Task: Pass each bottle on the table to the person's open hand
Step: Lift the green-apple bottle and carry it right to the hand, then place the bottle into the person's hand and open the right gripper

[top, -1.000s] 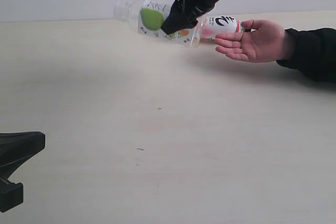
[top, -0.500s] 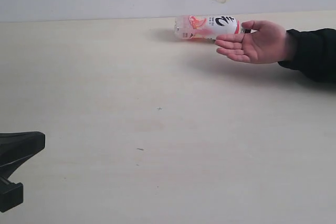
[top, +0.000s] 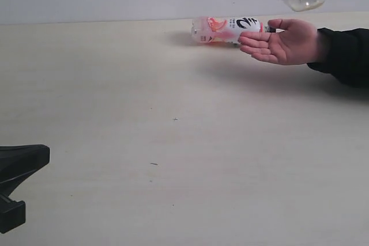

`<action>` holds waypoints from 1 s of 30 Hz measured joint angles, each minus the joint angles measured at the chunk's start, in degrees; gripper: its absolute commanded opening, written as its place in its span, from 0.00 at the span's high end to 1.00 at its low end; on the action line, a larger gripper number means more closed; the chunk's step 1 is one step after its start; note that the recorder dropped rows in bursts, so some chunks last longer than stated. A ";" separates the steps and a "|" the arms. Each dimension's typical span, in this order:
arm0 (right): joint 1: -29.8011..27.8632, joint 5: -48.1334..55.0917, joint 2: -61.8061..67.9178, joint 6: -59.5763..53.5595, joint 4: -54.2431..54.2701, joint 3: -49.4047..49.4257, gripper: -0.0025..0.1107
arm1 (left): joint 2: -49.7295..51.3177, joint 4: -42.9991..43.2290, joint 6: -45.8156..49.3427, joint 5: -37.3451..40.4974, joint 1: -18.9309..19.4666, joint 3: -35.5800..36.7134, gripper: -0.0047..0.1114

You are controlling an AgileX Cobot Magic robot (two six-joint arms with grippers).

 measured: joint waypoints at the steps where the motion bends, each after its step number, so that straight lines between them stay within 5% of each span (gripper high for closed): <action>1: -0.04 0.00 0.00 0.27 -0.10 1.06 0.98 | 0.00 0.00 0.00 0.00 0.00 0.00 0.96; 15: -2.80 -10.50 0.00 4.00 -1.26 11.81 0.98 | 0.00 0.00 0.00 0.00 0.00 0.00 0.96; 30: -2.80 -18.87 9.68 6.24 -2.99 12.52 0.98 | 0.00 0.00 0.00 0.00 0.00 0.00 0.96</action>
